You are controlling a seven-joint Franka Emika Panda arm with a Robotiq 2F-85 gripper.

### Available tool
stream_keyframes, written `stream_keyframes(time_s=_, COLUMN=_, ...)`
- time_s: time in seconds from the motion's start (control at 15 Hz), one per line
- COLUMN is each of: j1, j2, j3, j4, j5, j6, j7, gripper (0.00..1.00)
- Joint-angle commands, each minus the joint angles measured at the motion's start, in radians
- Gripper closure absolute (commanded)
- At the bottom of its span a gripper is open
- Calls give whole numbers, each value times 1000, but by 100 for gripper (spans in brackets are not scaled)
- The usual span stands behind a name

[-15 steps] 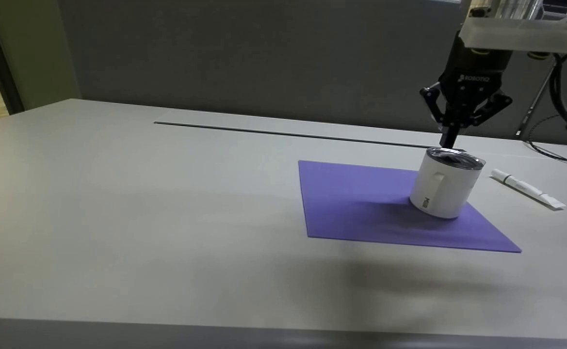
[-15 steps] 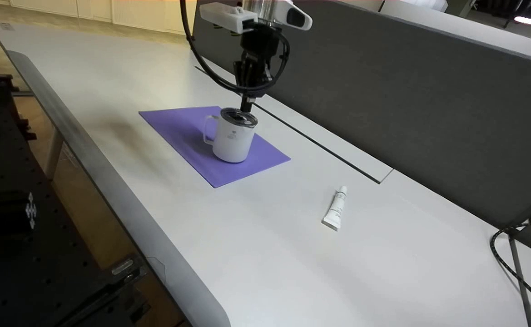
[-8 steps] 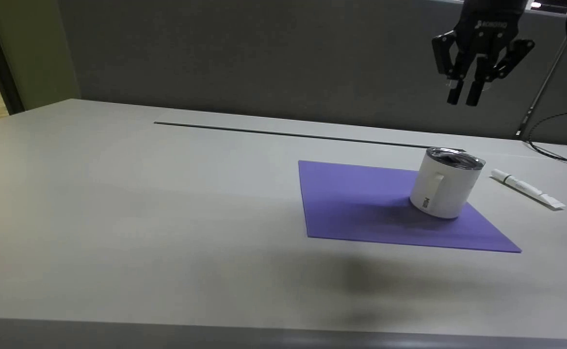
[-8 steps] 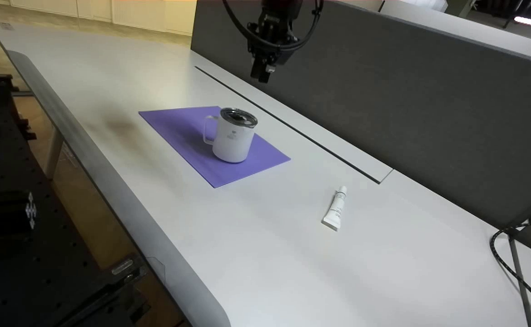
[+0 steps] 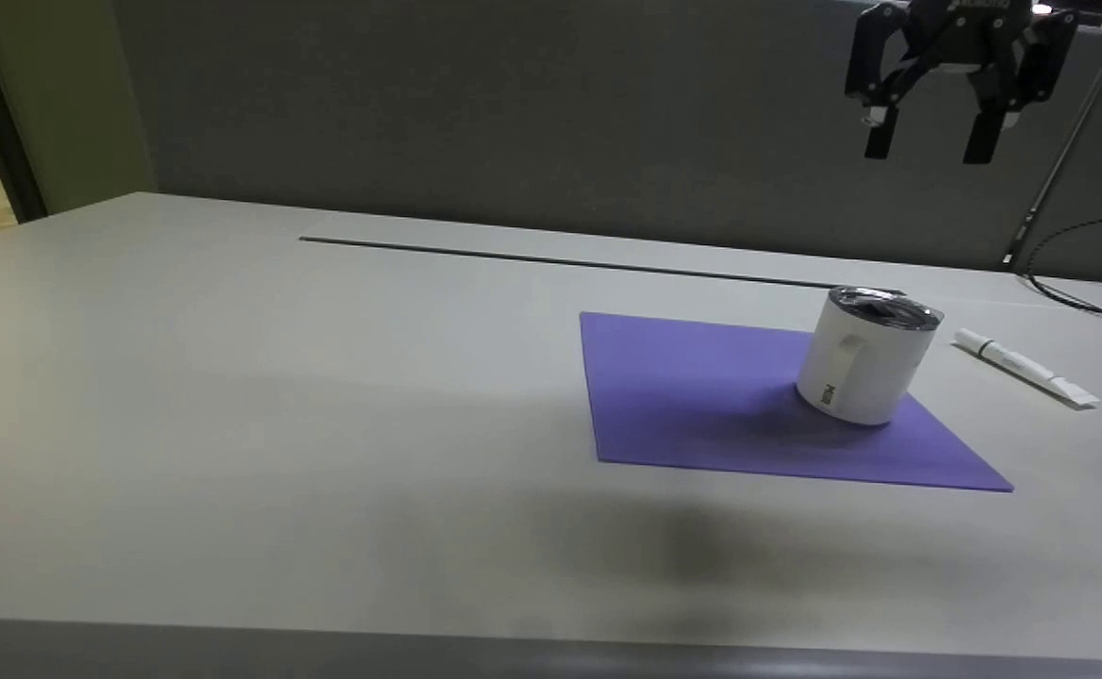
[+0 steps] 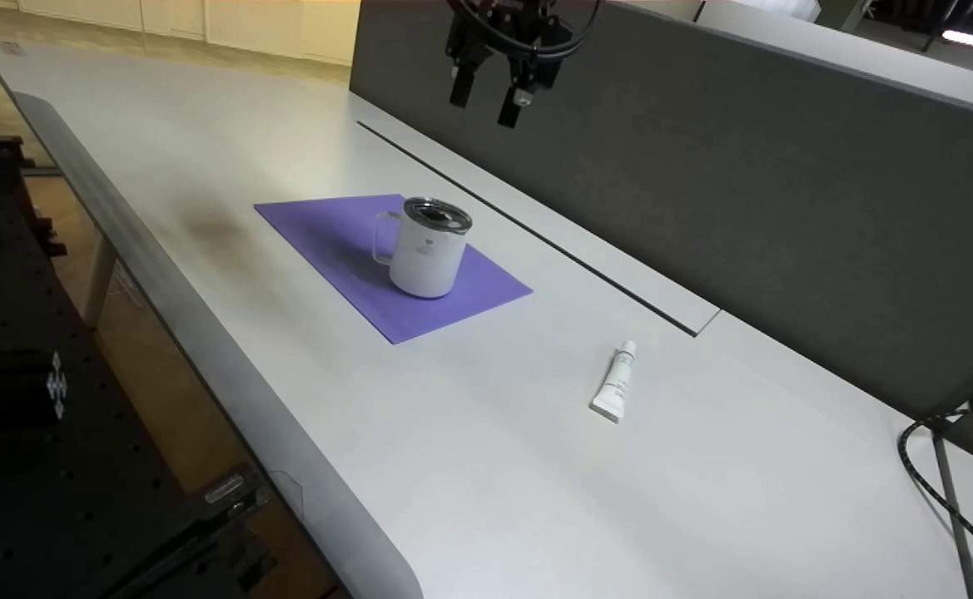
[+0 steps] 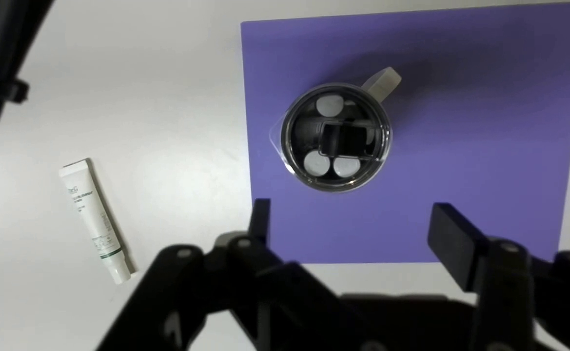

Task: Open the sliding lid on the travel mug

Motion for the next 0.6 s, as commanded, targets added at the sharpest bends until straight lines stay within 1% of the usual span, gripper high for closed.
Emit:
stream_keyframes(time_s=0.0, j1=-5, j2=-2, j3=5, j4=20, j5=-17, j6=-36, j7=-9, gripper=0)
stream_keyframes(time_s=0.33, j1=-6, j2=10, j3=3, j4=31, j5=-22, j6=-47, j7=-3, gripper=0)
stream_keyframes(time_s=0.4, j1=-6, j2=14, j3=4, j4=39, j5=-26, j6=-81, j7=-11, gripper=0)
stream_keyframes(time_s=0.47, j1=-6, j2=3, j3=7, j4=6, j5=-14, j6=-28, j7=-9, gripper=1)
stream_keyframes(time_s=0.53, j1=-6, j2=5, j3=7, j4=8, j5=-16, j6=-42, j7=-9, gripper=0)
